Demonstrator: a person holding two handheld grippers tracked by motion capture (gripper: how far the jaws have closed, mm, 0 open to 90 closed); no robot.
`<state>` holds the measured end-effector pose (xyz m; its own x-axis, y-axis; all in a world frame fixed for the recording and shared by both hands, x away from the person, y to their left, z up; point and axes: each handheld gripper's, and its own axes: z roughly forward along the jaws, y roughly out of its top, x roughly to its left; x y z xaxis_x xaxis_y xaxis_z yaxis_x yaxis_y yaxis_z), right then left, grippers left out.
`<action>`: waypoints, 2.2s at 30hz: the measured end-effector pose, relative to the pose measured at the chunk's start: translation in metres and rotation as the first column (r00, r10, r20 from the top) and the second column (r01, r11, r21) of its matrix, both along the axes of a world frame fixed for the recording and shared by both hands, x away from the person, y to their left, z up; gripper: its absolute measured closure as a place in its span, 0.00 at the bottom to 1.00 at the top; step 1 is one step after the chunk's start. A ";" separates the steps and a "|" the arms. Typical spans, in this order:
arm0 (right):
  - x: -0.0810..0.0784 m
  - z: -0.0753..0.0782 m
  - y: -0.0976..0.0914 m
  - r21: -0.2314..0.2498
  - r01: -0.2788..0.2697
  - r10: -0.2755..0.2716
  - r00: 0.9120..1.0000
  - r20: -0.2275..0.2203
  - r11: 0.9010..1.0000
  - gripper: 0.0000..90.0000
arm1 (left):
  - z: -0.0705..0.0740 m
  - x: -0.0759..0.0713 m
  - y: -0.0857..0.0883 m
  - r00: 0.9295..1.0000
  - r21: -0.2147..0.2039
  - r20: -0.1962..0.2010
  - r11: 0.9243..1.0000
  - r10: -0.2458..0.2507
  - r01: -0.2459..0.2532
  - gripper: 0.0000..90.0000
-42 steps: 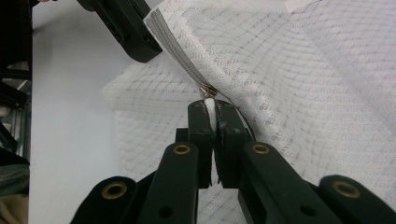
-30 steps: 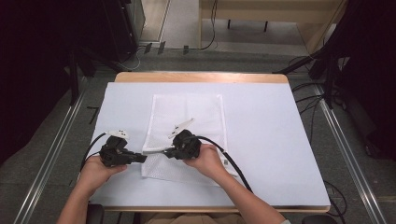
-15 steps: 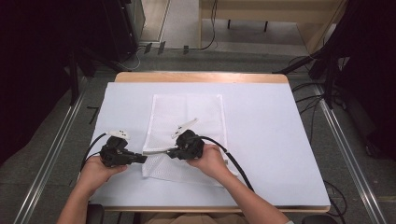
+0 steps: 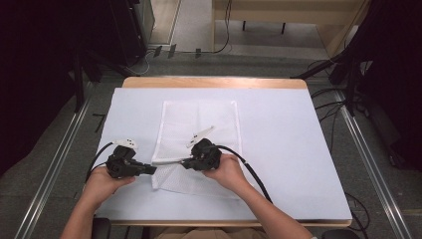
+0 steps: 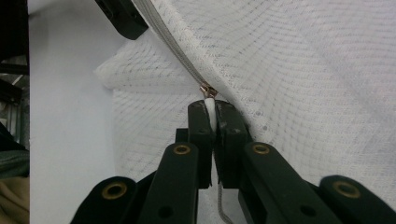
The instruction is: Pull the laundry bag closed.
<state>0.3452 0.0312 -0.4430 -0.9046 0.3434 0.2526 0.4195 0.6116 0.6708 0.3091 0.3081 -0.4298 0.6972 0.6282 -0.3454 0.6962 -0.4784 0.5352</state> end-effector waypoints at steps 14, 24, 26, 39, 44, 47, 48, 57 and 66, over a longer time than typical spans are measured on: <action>0.001 0.001 -0.007 -0.009 0.007 -0.007 1.000 -0.006 1.000 0.98 | 0.000 0.000 0.001 1.000 0.000 -0.002 1.000 0.000 0.000 0.99; 0.002 0.000 -0.013 -0.026 0.018 -0.018 1.000 -0.004 0.999 0.98 | 0.000 0.000 0.002 1.000 -0.002 -0.006 1.000 0.001 -0.001 0.99; 0.003 0.000 -0.015 -0.030 0.024 -0.024 1.000 -0.010 0.999 0.98 | 0.000 0.000 0.003 1.000 0.001 -0.007 1.000 0.002 -0.002 0.99; 0.003 -0.001 -0.021 -0.031 0.017 -0.017 1.000 -0.010 0.999 0.98 | -0.001 0.000 0.002 1.000 0.003 -0.012 1.000 -0.004 0.004 0.99; 0.004 -0.002 -0.025 -0.036 0.024 -0.024 1.000 -0.014 0.999 0.98 | -0.001 0.000 0.002 1.000 -0.006 -0.022 1.000 -0.007 0.007 0.99; 0.004 -0.002 -0.027 -0.028 0.031 -0.032 0.999 -0.021 0.999 0.98 | -0.002 0.000 0.002 1.000 0.001 -0.018 1.000 -0.006 0.006 0.99; 0.004 -0.002 -0.027 -0.031 0.030 -0.030 0.999 -0.018 0.999 0.98 | -0.002 0.000 0.002 1.000 -0.003 -0.019 1.000 -0.006 0.006 0.99; 0.004 -0.002 -0.035 -0.042 0.033 -0.034 0.999 -0.020 0.999 0.98 | -0.002 0.000 0.003 1.000 -0.005 -0.021 1.000 -0.005 0.004 0.99; 0.004 -0.004 -0.048 -0.055 0.046 -0.047 0.999 -0.018 0.997 0.98 | -0.003 0.000 0.004 1.000 0.003 -0.026 1.000 -0.005 0.005 0.99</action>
